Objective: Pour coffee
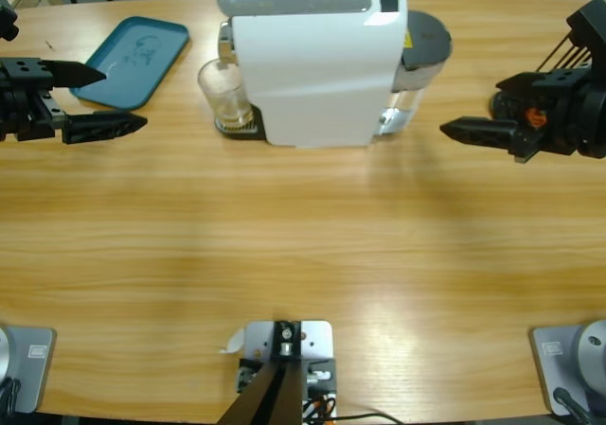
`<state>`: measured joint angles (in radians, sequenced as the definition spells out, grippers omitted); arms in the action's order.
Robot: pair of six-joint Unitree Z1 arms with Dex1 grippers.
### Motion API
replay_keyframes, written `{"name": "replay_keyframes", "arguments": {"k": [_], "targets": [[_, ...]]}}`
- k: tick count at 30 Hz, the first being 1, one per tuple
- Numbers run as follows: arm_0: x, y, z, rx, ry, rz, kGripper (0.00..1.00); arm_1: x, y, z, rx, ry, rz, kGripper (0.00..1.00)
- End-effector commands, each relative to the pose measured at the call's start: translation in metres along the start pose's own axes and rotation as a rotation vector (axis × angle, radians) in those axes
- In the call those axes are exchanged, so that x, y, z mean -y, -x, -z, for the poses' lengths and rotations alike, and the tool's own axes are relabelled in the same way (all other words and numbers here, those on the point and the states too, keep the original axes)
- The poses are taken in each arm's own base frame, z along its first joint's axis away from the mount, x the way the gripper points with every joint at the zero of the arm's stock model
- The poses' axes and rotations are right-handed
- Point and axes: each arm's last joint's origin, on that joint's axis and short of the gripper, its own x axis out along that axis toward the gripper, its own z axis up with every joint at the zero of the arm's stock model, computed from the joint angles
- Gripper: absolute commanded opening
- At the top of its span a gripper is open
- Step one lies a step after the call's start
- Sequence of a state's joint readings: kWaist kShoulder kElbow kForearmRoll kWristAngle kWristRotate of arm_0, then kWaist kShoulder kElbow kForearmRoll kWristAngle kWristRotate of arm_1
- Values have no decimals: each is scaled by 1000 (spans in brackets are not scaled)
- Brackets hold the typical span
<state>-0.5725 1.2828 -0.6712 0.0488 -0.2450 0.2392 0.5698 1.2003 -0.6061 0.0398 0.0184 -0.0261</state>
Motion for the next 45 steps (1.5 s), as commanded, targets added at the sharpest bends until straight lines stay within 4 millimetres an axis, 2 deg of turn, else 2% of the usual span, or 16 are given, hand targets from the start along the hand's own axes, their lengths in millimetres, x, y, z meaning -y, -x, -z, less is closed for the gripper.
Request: {"name": "replay_keyframes", "arguments": {"k": [1, 11, 14, 19, 22, 28, 33, 36, 40, 45], "targets": [[2, -3, -1, -8, 3, 8, 1000, 3, -9, 11, -51, -16, 27, 1000], [2, -3, 0, -11, 4, 14, 1000, 2, -9, 11, -52, -15, 23, 1000], [-1, -11, -3, -27, 1, 17, 1000, 0, -10, 11, -52, -8, 16, 1000], [-3, -17, -13, -10, -25, 66, 1000, -3, -16, 11, -82, 2, 3, 1000], [-11, -19, -13, 23, -65, 148, 1000, -4, -17, 11, -85, 7, -2, 1000], [-36, -49, -3, 35, -203, 229, 1000, -3, -20, 11, -97, 5, 24, 1000], [-62, -51, -8, 145, -261, 166, 1000, -3, -20, 12, -100, 1, 32, 1000], [-69, -62, -12, 195, -269, 200, 1000, -2, -24, 12, -111, -3, 40, 1000], [-72, -85, -3, 219, -249, 331, 1000, -2, -26, 11, -118, -4, 43, 1000], [-80, -108, 4, 225, -241, 358, 991, -2, -29, 11, -127, -6, 48, 1000]]}}
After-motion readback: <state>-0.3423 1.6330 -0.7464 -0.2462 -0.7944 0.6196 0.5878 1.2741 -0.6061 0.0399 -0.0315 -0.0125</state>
